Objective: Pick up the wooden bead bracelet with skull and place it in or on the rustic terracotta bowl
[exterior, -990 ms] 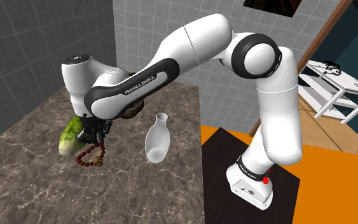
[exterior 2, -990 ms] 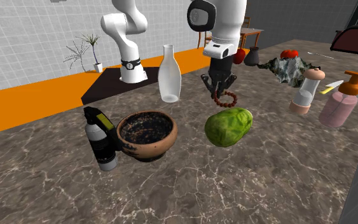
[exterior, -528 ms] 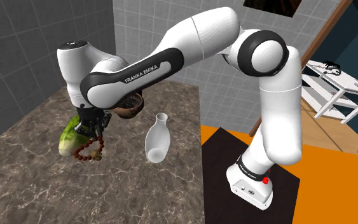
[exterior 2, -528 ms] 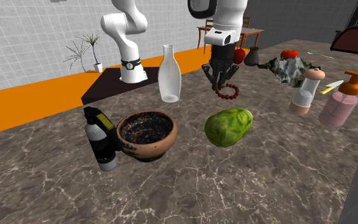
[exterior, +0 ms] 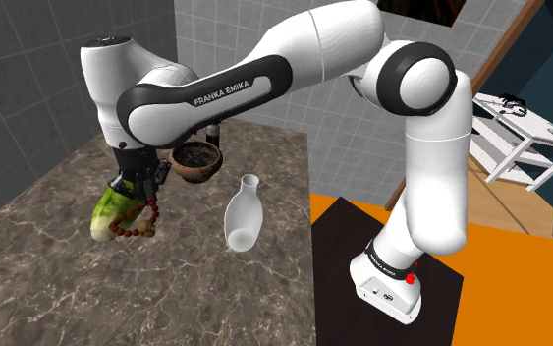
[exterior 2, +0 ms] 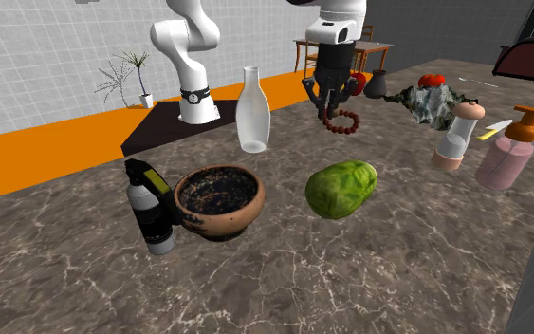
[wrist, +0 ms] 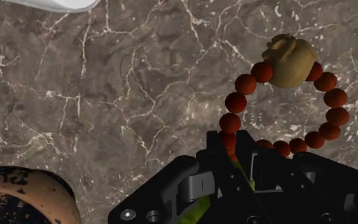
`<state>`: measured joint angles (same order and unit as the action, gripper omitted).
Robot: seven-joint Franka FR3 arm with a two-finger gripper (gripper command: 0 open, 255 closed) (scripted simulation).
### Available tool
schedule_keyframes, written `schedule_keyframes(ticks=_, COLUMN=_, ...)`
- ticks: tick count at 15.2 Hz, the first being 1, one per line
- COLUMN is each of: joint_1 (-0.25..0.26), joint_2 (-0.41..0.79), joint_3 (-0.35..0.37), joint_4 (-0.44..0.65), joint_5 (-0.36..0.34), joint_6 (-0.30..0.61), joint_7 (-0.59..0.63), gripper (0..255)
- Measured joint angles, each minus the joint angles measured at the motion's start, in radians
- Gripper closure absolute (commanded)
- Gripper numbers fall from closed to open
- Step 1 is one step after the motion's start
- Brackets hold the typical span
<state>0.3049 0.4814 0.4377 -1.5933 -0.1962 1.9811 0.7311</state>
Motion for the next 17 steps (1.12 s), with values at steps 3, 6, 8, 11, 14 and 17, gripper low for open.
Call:
schedule_keyframes(ticks=3, joint_1=0.0, joint_2=-0.011, joint_3=0.003, joint_4=0.024, joint_5=0.006, joint_6=-0.035, joint_7=-0.004, gripper=255)
schedule_keyframes(ticks=6, joint_1=-0.008, joint_2=-0.024, joint_3=0.004, joint_4=0.035, joint_5=0.012, joint_6=-0.056, joint_7=-0.015, gripper=255)
schedule_keyframes(ticks=8, joint_1=-0.036, joint_2=-0.036, joint_3=-0.002, joint_4=0.023, joint_5=0.019, joint_6=-0.055, joint_7=-0.048, gripper=255)
schedule_keyframes(ticks=11, joint_1=-0.082, joint_2=-0.042, joint_3=-0.018, joint_4=0.027, joint_5=0.025, joint_6=-0.063, joint_7=-0.112, gripper=255)
schedule_keyframes(ticks=14, joint_1=-0.131, joint_2=-0.054, joint_3=-0.034, joint_4=0.016, joint_5=0.033, joint_6=-0.061, joint_7=-0.176, gripper=255)
schedule_keyframes(ticks=17, joint_1=-0.172, joint_2=-0.045, joint_3=-0.051, joint_4=0.038, joint_5=0.035, joint_6=-0.072, joint_7=-0.237, gripper=255)
